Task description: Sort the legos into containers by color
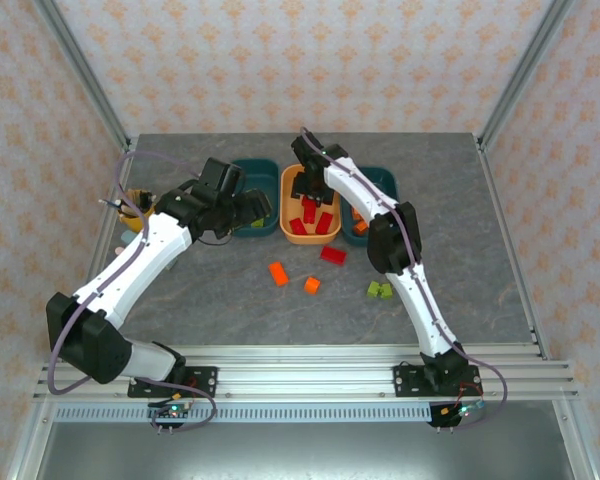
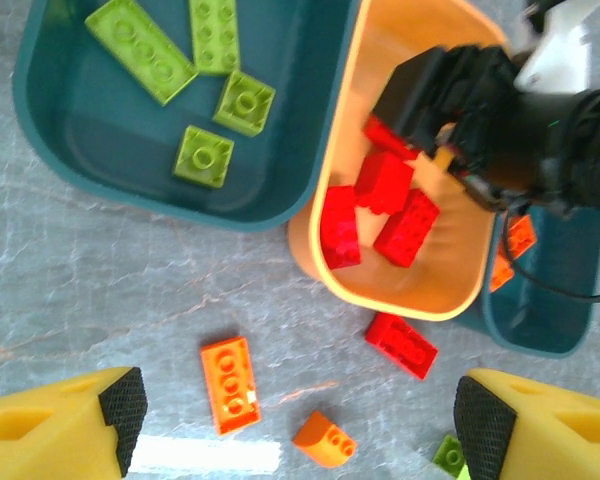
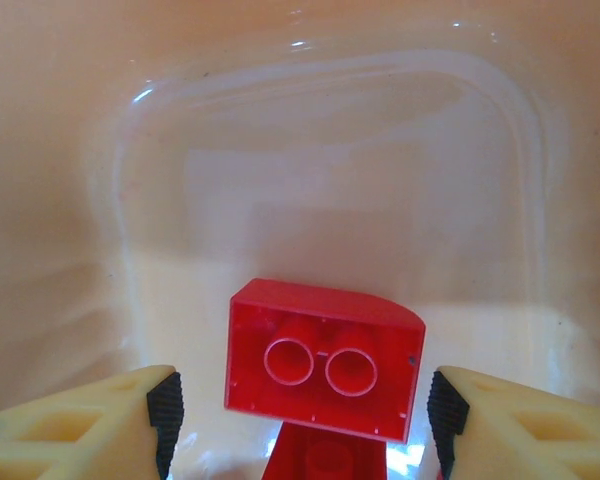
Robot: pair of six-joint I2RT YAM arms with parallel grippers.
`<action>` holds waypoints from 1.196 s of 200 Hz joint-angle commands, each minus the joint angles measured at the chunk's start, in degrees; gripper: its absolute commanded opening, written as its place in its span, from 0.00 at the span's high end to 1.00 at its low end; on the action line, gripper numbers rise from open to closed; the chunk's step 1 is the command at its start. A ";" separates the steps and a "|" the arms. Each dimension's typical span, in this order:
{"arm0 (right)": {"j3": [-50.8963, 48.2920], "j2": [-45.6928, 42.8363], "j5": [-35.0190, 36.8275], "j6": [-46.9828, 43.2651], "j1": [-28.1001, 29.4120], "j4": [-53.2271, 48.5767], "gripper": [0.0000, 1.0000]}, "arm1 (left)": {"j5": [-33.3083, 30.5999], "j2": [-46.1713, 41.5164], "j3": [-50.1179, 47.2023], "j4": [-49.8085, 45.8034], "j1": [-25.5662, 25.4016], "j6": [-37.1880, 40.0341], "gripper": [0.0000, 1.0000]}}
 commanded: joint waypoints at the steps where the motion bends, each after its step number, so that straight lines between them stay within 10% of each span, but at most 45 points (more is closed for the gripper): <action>1: 1.27 -8.51 1.68 -1.02 0.27 -1.93 0.32 | -0.85 -2.74 -2.47 -3.30 -0.83 -0.68 0.16; 102: -43.37 -42.15 6.33 -7.63 16.54 10.02 0.34 | -8.44 -24.24 -18.30 -14.41 -3.78 -10.81 0.18; 159: -48.03 -34.59 5.69 -7.75 25.30 10.71 0.26 | -9.80 -44.05 -27.26 -20.61 -3.74 -16.34 0.19; 239: -38.31 -21.46 6.13 -9.39 25.74 6.79 0.31 | -9.50 -47.09 -27.22 -22.33 -3.75 -16.86 0.19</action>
